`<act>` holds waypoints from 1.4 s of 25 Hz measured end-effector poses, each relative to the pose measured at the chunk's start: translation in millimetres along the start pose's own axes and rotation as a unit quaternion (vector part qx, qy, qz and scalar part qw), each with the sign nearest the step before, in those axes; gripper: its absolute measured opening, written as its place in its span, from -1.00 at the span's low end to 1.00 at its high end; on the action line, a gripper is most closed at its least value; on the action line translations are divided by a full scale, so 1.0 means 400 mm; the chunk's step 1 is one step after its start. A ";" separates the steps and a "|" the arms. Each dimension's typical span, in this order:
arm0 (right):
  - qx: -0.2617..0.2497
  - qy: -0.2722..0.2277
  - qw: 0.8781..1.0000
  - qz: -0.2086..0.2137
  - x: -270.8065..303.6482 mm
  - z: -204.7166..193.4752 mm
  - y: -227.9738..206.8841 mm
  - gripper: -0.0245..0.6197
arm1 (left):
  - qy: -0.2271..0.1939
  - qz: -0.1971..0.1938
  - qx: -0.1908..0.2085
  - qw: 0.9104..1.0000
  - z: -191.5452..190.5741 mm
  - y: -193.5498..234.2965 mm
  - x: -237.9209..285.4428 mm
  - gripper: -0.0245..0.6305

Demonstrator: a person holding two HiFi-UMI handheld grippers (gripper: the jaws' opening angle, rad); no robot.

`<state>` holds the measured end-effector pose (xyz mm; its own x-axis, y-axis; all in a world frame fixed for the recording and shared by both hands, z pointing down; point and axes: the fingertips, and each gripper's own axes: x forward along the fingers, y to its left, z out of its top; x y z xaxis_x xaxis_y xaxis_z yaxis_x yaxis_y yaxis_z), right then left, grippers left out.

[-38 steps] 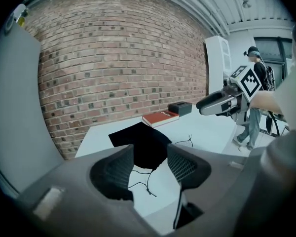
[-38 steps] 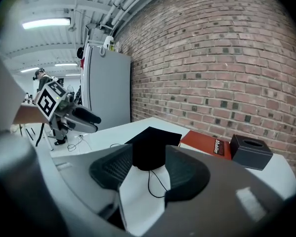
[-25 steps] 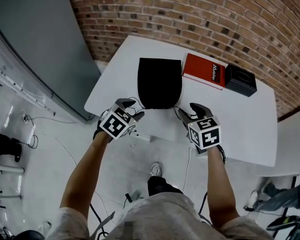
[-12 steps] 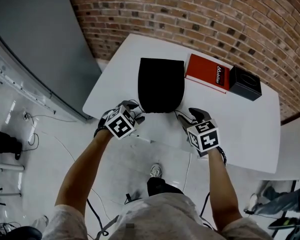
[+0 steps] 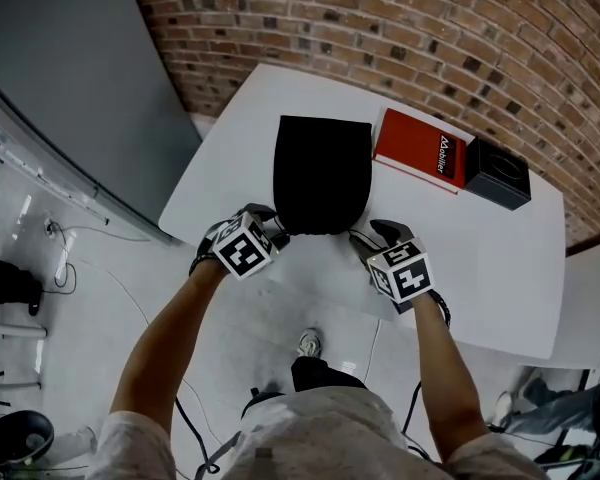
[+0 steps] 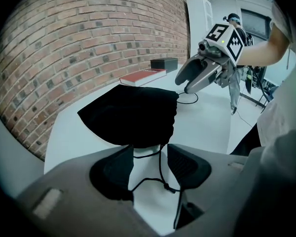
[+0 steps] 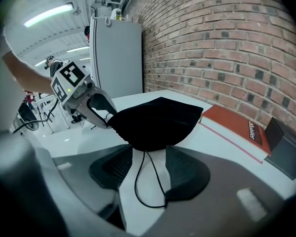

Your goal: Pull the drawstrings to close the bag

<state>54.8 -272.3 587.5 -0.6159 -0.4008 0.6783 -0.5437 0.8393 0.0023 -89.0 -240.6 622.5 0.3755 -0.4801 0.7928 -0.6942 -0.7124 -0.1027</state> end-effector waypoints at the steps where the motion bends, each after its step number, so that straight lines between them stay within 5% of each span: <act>1: 0.001 0.003 1.000 0.004 0.009 -0.003 0.001 -0.27 | -0.001 -0.003 -0.003 1.000 0.001 -0.001 0.005 -0.25; 8: -0.007 0.030 0.999 0.029 0.065 -0.031 0.012 -0.27 | 0.007 -0.011 0.015 1.000 0.001 -0.002 0.027 -0.25; 21: -0.008 0.058 0.997 0.043 0.100 -0.056 0.024 -0.32 | 0.015 -0.032 -0.016 0.999 -0.017 -0.003 0.029 -0.30; 35: -0.003 0.068 0.997 0.038 0.099 -0.060 0.017 -0.50 | 0.027 -0.048 -0.022 0.998 -0.005 -0.027 0.021 -0.61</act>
<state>40.3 -273.8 631.9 -0.5719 -0.2821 0.7703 -0.4942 0.8679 -0.0491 -79.4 -235.9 631.5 0.4098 -0.3813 0.8286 -0.6828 -0.7306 0.0015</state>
